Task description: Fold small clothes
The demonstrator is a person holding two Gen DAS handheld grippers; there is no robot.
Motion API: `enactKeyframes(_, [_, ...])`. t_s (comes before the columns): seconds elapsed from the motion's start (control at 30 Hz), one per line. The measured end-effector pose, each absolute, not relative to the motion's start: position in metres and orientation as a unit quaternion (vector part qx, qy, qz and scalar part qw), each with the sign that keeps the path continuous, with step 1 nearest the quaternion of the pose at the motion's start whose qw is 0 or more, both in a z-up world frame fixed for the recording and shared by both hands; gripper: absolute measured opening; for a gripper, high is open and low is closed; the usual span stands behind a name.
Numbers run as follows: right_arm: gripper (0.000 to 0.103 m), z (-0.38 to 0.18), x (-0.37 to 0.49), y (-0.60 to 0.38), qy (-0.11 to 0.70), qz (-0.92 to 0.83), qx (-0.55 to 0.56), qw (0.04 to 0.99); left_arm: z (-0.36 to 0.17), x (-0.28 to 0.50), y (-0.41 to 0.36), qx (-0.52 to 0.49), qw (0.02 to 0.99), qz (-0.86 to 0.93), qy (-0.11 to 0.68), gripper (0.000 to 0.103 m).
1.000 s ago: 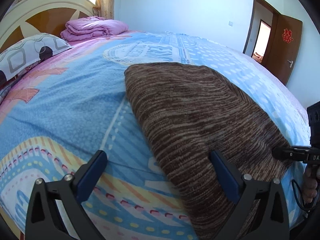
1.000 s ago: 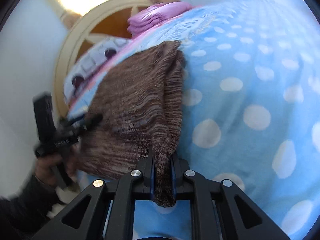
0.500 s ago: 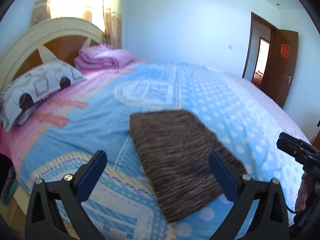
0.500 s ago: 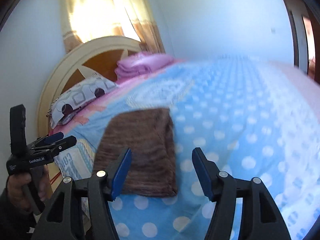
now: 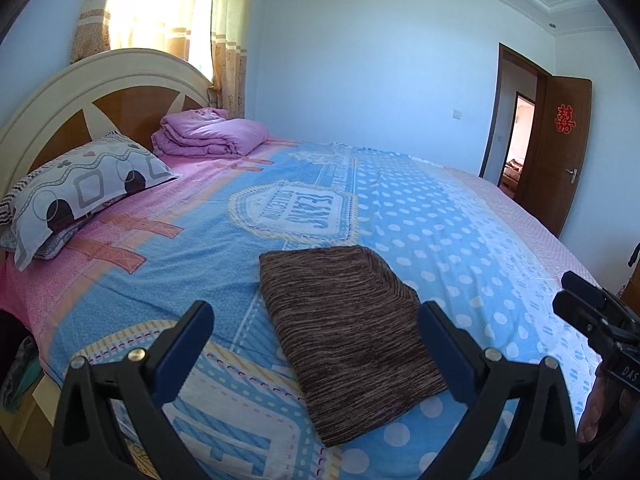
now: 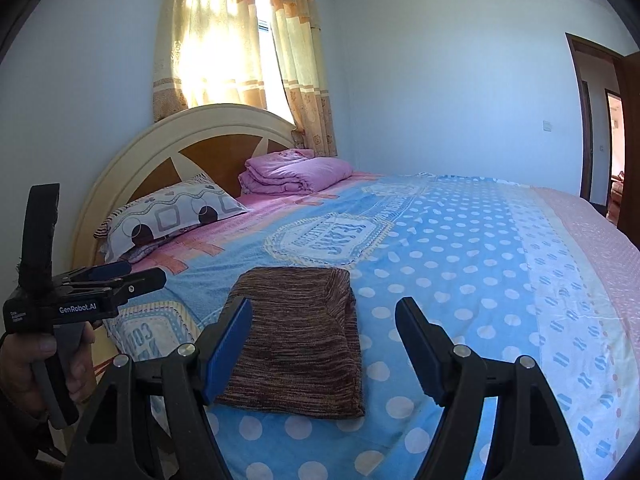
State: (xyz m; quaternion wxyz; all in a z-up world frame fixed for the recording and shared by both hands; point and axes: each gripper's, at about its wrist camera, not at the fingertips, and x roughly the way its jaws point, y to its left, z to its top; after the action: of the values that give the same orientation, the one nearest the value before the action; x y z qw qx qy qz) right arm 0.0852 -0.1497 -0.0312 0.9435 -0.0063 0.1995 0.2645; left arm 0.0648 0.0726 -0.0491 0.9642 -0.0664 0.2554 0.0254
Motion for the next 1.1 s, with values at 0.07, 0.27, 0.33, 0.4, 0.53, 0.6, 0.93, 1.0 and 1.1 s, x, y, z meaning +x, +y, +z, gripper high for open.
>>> enactKeyframes(0.07, [0.075, -0.033, 0.084, -0.147, 0.201, 0.265, -0.009, 0.943, -0.05, 0.065, 0.072, -0.066, 0.964, 0.026, 0.256, 0.103])
enactKeyframes(0.27, [0.075, -0.036, 0.083, -0.146, 0.205, 0.27, -0.01, 0.941, -0.05, 0.065, 0.071, -0.066, 0.964, 0.025, 0.258, 0.103])
enactKeyframes(0.33, [0.075, -0.036, 0.083, -0.147, 0.206, 0.27, -0.009, 0.941, -0.05, 0.065, 0.071, -0.065, 0.964, 0.026, 0.258, 0.103])
enactKeyframes(0.4, [0.075, -0.036, 0.083, -0.147, 0.206, 0.27, -0.008, 0.941, -0.05, 0.065, 0.071, -0.067, 0.963, 0.025, 0.259, 0.103])
enactKeyframes(0.53, [0.075, -0.038, 0.084, -0.147, 0.21, 0.27, -0.007, 0.94, -0.05, 0.065, 0.071, -0.067, 0.963, 0.025, 0.26, 0.103])
enactKeyframes(0.6, [0.075, -0.039, 0.083, -0.147, 0.21, 0.271, -0.007, 0.939, -0.051, 0.065, 0.071, -0.068, 0.963, 0.025, 0.26, 0.103])
enactKeyframes(0.93, [0.075, -0.041, 0.082, -0.144, 0.213, 0.274, -0.009, 0.938, -0.053, 0.066, 0.073, -0.068, 0.962, 0.025, 0.263, 0.103])
enactKeyframes(1.0, [0.075, -0.042, 0.083, -0.144, 0.214, 0.274, -0.009, 0.938, -0.054, 0.066, 0.073, -0.067, 0.962, 0.025, 0.264, 0.103])
enactKeyframes(1.1, [0.075, -0.042, 0.083, -0.144, 0.213, 0.273, -0.009, 0.938, -0.054, 0.066, 0.072, -0.067, 0.962, 0.025, 0.264, 0.103])
